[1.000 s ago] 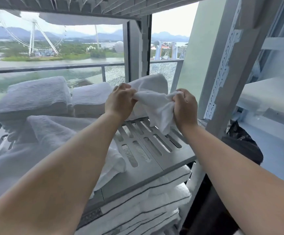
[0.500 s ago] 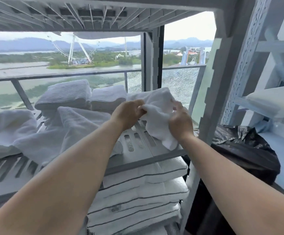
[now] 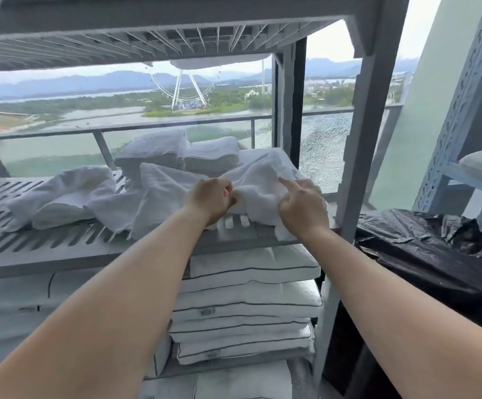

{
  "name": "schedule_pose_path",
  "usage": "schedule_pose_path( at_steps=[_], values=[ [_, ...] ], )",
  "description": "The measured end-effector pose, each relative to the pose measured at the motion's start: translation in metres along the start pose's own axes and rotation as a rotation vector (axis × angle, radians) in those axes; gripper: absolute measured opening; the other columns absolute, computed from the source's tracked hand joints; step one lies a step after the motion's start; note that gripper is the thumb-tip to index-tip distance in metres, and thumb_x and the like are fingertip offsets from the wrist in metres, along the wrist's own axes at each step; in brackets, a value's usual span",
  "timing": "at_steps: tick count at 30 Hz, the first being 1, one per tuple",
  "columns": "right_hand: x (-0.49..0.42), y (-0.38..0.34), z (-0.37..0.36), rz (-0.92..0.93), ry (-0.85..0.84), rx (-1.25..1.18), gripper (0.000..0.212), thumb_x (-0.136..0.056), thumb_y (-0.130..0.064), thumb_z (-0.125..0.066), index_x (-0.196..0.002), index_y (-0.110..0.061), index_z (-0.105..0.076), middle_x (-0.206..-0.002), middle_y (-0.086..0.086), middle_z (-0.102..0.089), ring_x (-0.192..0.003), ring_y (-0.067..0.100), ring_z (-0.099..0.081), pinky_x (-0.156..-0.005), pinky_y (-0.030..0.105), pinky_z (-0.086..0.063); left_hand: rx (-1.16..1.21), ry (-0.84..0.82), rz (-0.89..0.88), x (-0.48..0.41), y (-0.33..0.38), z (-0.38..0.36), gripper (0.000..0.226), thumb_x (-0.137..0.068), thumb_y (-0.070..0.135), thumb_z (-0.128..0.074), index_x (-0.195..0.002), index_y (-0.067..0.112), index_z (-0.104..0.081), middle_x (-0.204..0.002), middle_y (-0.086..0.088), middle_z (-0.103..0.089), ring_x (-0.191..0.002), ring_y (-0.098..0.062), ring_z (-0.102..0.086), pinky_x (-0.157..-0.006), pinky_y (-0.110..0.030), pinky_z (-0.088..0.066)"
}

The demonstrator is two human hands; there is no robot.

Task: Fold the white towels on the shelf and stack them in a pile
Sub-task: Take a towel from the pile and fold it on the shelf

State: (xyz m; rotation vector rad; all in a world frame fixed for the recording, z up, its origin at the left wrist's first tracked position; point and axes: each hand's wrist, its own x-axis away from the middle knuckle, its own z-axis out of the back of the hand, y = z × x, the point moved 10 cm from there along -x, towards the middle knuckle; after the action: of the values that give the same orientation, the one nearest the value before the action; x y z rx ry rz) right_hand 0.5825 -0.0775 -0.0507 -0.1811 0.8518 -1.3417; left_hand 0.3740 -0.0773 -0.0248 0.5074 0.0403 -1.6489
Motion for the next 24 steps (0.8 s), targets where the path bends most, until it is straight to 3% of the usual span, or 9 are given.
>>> schedule_pose_path(
  at_steps=[7, 10, 17, 24],
  values=[
    [0.023, -0.075, 0.025, 0.328, 0.216, 0.112, 0.032, -0.09, -0.023, -0.054, -0.121, -0.026, -0.06, -0.13, 0.0, -0.054, -0.123, 0.025, -0.045, -0.104, 0.043, -0.033, -0.145, 0.048, 0.035, 0.034, -0.022, 0.023, 0.027, -0.093, 0.026, -0.061, -0.12, 0.029, -0.064, -0.135, -0.002, -0.058, -0.116, -0.026, -0.059, -0.096, -0.036, -0.045],
    [0.029, -0.107, 0.014, 0.396, 0.167, 0.06, 0.022, -0.09, -0.023, -0.055, -0.111, -0.024, -0.063, -0.119, 0.0, -0.06, -0.118, 0.023, -0.049, -0.101, 0.04, -0.033, -0.27, 0.068, 0.048, 0.048, -0.033, 0.039, 0.032, -0.094, 0.037, -0.056, -0.125, 0.032, -0.061, -0.136, 0.0, -0.059, -0.121, -0.025, -0.057, -0.104, -0.043, -0.042],
    [0.051, -0.174, -0.044, 0.467, -0.056, 0.025, 0.027, -0.092, -0.033, -0.057, -0.117, -0.026, -0.062, -0.124, 0.0, -0.061, -0.121, 0.022, -0.052, -0.104, 0.041, -0.039, -0.188, 0.024, 0.153, 0.083, -0.094, 0.059, 0.045, -0.098, 0.037, -0.054, -0.14, 0.022, -0.051, -0.149, -0.003, -0.049, -0.134, -0.025, -0.048, -0.108, -0.043, -0.042],
    [0.072, -0.246, -0.099, 0.468, -0.09, 0.088, 0.03, -0.091, -0.04, -0.056, -0.117, -0.025, -0.062, -0.125, 0.003, -0.06, -0.12, 0.025, -0.051, -0.103, 0.043, -0.04, -0.301, -0.012, 0.313, 0.134, -0.197, 0.098, 0.056, -0.095, 0.053, -0.051, -0.141, 0.022, -0.048, -0.143, -0.008, -0.053, -0.128, -0.029, -0.053, -0.1, -0.046, -0.049]
  ],
)
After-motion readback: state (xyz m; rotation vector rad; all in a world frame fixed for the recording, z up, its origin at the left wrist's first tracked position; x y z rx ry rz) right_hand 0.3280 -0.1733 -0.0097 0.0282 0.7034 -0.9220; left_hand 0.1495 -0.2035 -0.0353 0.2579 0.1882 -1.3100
